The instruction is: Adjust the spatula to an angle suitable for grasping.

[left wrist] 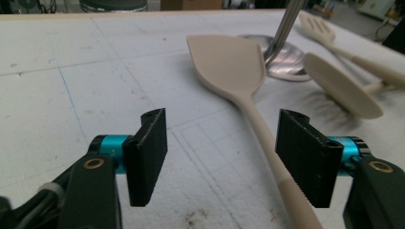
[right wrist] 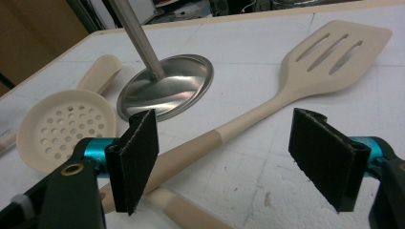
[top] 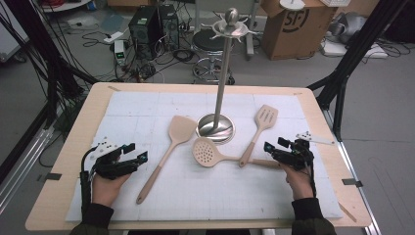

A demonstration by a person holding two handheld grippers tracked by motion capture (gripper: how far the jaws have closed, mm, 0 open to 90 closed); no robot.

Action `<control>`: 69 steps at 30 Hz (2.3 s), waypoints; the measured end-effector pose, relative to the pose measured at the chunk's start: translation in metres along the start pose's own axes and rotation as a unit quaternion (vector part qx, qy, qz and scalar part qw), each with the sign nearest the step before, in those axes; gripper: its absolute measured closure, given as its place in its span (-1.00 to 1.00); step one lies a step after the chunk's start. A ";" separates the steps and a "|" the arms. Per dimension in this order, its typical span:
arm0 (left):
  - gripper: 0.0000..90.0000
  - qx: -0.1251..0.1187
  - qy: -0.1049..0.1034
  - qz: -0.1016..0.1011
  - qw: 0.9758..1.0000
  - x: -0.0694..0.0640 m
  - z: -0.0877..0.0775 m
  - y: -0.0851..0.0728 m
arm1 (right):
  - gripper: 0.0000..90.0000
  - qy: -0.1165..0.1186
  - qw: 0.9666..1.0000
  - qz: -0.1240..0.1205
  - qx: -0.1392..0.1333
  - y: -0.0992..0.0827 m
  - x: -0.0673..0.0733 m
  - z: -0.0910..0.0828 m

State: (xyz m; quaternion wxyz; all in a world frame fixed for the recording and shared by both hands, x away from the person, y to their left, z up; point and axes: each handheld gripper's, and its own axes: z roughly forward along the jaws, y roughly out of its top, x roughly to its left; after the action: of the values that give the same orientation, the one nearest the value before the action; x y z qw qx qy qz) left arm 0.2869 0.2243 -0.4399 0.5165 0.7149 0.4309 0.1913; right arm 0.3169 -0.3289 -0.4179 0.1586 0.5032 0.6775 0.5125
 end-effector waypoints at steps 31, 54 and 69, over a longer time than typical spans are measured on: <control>0.99 0.158 -0.042 -0.011 0.987 -0.010 -0.005 -0.021 | -0.50 0.005 1.000 -0.009 -0.014 0.007 0.010 -0.012; 1.00 0.181 -0.113 -0.013 0.977 -0.042 -0.003 -0.028 | -0.53 0.013 1.000 0.005 0.004 0.005 0.008 -0.010; 1.00 0.192 -0.155 0.011 0.969 -0.069 0.017 -0.024 | -0.55 0.018 1.000 0.013 0.021 0.000 0.007 -0.008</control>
State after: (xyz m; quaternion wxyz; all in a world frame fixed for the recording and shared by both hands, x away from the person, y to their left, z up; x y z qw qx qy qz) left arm 0.2505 0.1605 -0.4569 0.4281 0.8262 0.3662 -0.0028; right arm 0.3081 -0.3274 -0.4124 0.1291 0.5059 0.6846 0.5087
